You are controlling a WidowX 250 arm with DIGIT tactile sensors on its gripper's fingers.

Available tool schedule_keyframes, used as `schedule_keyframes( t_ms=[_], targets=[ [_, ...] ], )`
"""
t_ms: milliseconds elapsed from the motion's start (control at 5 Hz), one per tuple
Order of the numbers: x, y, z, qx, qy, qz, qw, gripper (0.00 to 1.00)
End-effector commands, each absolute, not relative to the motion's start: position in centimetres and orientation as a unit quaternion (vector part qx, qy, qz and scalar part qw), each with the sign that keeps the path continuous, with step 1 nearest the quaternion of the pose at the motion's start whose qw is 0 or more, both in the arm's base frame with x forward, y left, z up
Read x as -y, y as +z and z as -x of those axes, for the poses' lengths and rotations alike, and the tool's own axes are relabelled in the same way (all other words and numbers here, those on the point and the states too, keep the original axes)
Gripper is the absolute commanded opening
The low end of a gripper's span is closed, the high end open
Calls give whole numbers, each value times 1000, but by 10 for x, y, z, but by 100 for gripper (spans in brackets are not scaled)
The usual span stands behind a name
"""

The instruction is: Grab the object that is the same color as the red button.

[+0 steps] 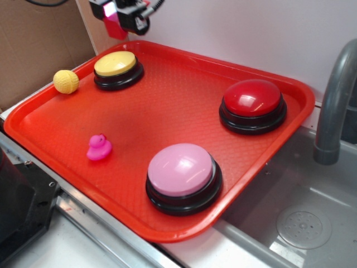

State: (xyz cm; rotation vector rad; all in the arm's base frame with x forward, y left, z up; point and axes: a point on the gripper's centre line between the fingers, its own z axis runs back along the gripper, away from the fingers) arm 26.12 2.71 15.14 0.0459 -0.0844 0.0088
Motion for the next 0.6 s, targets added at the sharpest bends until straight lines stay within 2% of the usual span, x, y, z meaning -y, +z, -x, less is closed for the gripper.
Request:
schedule_keyframes(
  t_ms=[0, 200, 400],
  targets=[
    [-43, 189, -230, 0, 18, -22, 1000, 0],
    [-44, 206, -208, -20, 27, -40, 999, 0],
    [-45, 213, -196, -25, 26, -35, 999, 0]
  ],
)
